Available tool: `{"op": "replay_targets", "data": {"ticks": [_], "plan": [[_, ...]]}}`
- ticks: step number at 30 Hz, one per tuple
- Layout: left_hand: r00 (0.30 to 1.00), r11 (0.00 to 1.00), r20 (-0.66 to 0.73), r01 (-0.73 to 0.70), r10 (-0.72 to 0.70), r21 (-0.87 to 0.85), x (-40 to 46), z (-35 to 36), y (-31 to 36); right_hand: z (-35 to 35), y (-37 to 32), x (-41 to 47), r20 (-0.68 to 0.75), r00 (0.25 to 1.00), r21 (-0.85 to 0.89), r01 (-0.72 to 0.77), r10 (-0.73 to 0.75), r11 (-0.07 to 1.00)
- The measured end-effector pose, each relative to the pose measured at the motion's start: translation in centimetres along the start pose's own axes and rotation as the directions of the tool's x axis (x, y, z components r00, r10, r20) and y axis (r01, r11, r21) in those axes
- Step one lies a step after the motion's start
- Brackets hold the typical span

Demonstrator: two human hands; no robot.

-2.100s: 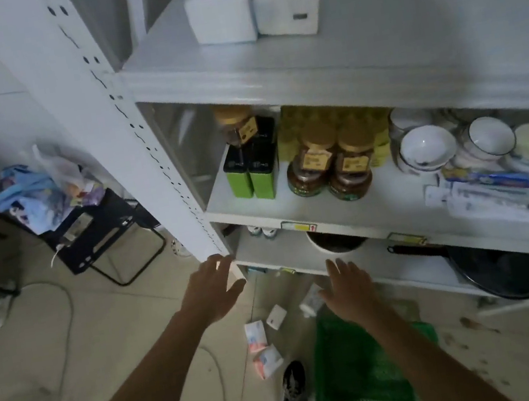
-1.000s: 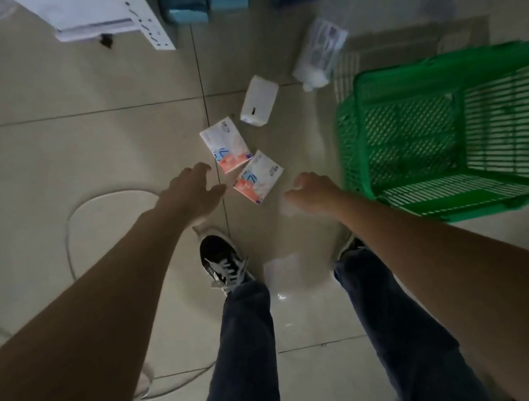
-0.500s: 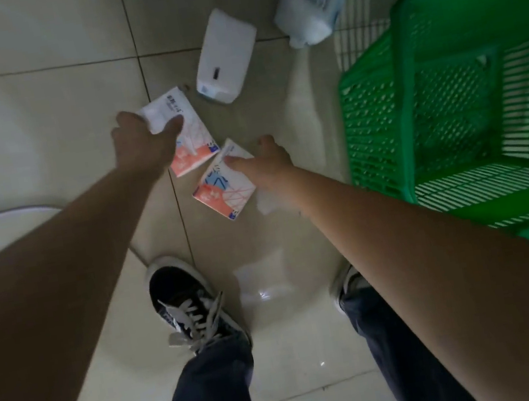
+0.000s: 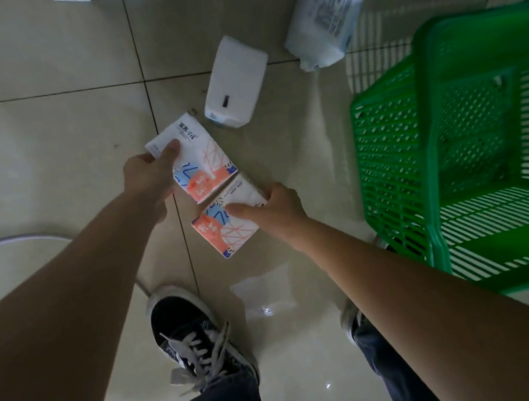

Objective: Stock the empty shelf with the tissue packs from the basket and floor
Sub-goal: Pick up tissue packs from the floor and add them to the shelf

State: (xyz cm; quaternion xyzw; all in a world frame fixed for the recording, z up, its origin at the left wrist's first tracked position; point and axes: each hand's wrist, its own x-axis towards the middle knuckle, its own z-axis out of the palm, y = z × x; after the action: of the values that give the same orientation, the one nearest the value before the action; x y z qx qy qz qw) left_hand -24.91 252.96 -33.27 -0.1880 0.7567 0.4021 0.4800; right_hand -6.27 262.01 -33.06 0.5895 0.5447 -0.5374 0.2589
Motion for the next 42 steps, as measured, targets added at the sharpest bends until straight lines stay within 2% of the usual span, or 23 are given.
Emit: {"op": "replay_targets", "data": {"ticks": [3, 8, 10, 13, 18, 22, 28, 42], "plan": [[0.999, 0.998, 0.042, 0.033, -0.031, -0.057, -0.5, 0.6, -0.3, -0.4, 0.6, -0.6, -0.021, 0.999, 0.053, 0.030, -0.029, 0.998], [0.995, 0.990, 0.101, -0.005, 0.020, -0.142, -1.5, 0.2, -0.2, -1.5, 1.1, -1.4, -0.001, 0.999, 0.154, 0.034, -0.034, 0.988], [0.988, 0.988, 0.140, -0.051, 0.072, -0.146, -2.2, -0.6, -0.3, -2.2, 1.0, -1.9, 0.055, 0.998, 0.185, 0.012, -0.022, 0.983], [0.988, 0.985, 0.113, -0.088, 0.106, -0.149, -4.4, -2.2, -0.2, -3.8, 0.7, -3.7, 0.163, 0.987, 0.231, -0.040, 0.002, 0.972], [0.995, 0.993, 0.067, -0.063, 0.069, -0.100, -9.4, -4.6, 1.7, -7.4, -1.7, -8.3, 0.356, 0.934, 0.130, -0.092, 0.040, 0.987], [0.991, 0.995, 0.099, -0.087, 0.091, -0.049, -14.0, -6.1, 5.7, -10.8, -5.8, -12.6, 0.448, 0.893, 0.049, -0.071, 0.042, 0.996], [0.975, 0.987, 0.170, -0.129, 0.143, -0.090, -21.9, -7.7, 13.3, -16.5, -13.3, -19.9, 0.537, 0.843, -0.024, 0.034, -0.016, 0.999], [0.923, 0.939, 0.206, -0.291, 0.326, -0.182, -42.8, -11.2, 30.7, -28.7, -30.3, -40.4, 0.549, 0.818, -0.131, 0.289, -0.173, 0.948]]}}
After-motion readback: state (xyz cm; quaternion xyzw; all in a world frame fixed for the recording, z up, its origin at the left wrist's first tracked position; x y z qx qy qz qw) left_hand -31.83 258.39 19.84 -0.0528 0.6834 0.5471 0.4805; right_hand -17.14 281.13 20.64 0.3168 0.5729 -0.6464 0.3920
